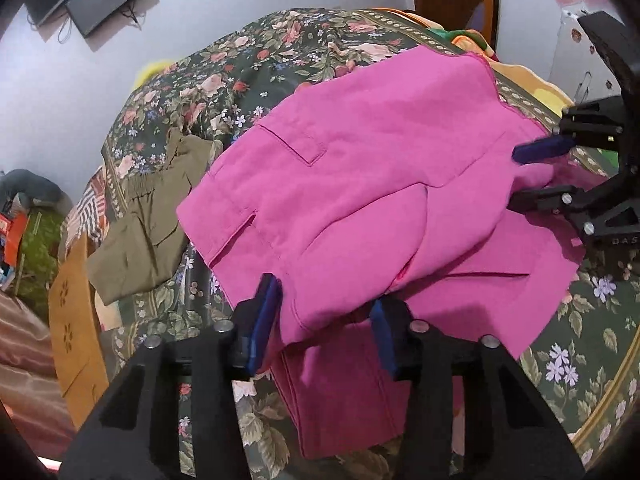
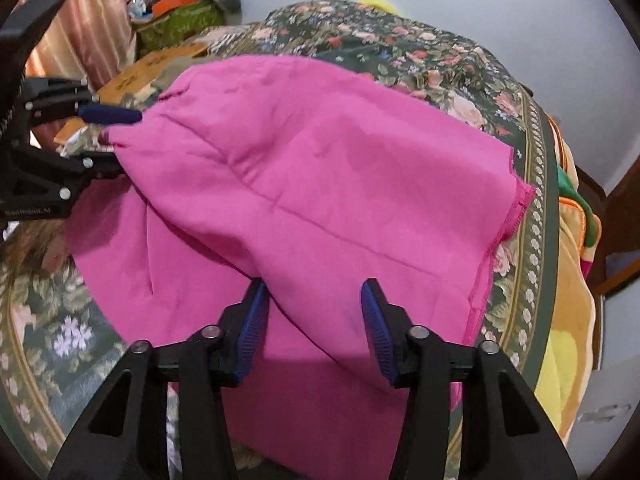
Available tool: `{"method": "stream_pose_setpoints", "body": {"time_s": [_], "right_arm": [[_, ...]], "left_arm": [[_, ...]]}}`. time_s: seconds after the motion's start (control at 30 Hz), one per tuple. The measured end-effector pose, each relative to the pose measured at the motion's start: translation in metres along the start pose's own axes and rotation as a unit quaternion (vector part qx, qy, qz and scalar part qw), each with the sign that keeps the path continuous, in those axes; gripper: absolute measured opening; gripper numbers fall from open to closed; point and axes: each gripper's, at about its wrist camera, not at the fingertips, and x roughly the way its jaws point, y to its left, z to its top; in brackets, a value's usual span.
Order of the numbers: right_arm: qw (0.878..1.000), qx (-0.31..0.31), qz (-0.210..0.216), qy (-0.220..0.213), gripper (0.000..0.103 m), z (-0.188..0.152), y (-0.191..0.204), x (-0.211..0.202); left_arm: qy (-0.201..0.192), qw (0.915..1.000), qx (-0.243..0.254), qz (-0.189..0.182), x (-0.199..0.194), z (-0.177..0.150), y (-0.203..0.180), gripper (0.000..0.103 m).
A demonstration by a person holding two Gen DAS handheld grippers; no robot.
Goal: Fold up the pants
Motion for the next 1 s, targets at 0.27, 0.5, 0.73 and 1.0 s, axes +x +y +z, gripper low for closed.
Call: {"method": "stream_pose_setpoints", "body": {"time_s": [0.27,0.5,0.73,1.0], "right_arm": [[0.999,0.011,0.009,-0.030,0.004,0.004,0.001,-0.022],[0.999,0.006,0.002,-0.039,0.004,-0.007,0.009,-0.049],[0.999,0.035,0.011,-0.016,0.004,-0.028,0.012,-0.045],[0.997,0.074,0.010,0.005,0.020,-0.042,0.007,-0.057]], "left_arm": [[-0.025,0.9994,-0.023,0.011,-0.022,-0.002,0.006,0.015],[-0.039,0.9989,-0.024,-0.007,-0.044,-0.015,-0.007,0.015],[-0.019,0.9989,-0.035,-0.024,-0.039,-0.038,-0.018,0.016],[-0.024,0.9954,-0.089,-0.026,-0.066,-0.067,0.007,0.049]]}}
